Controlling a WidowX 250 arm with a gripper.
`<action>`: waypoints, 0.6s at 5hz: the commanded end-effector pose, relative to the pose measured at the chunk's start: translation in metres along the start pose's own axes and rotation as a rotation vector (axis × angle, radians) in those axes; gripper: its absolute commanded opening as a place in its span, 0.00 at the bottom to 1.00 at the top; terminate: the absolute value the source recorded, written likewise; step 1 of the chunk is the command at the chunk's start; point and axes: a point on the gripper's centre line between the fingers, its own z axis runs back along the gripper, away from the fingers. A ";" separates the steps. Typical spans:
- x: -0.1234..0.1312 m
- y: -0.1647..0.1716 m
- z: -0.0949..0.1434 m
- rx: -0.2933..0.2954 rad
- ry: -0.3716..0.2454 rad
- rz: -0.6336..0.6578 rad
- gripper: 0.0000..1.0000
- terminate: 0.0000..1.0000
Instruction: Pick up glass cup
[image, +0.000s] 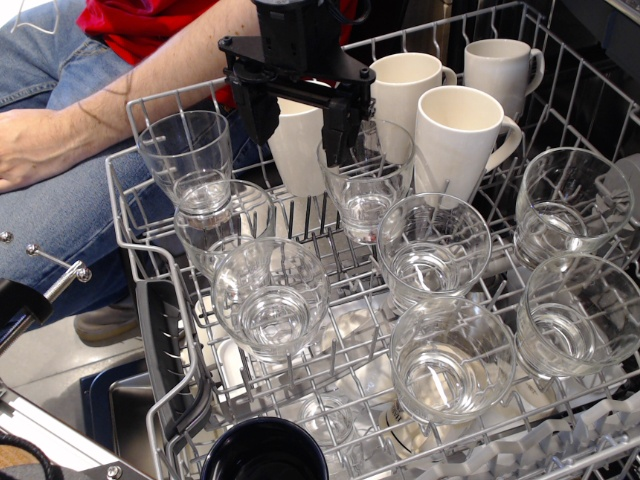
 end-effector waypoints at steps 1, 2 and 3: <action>0.000 0.000 0.000 0.000 0.000 0.000 1.00 0.00; 0.004 -0.001 -0.017 0.034 -0.029 0.133 1.00 0.00; 0.004 -0.003 -0.035 0.052 -0.059 0.242 1.00 0.00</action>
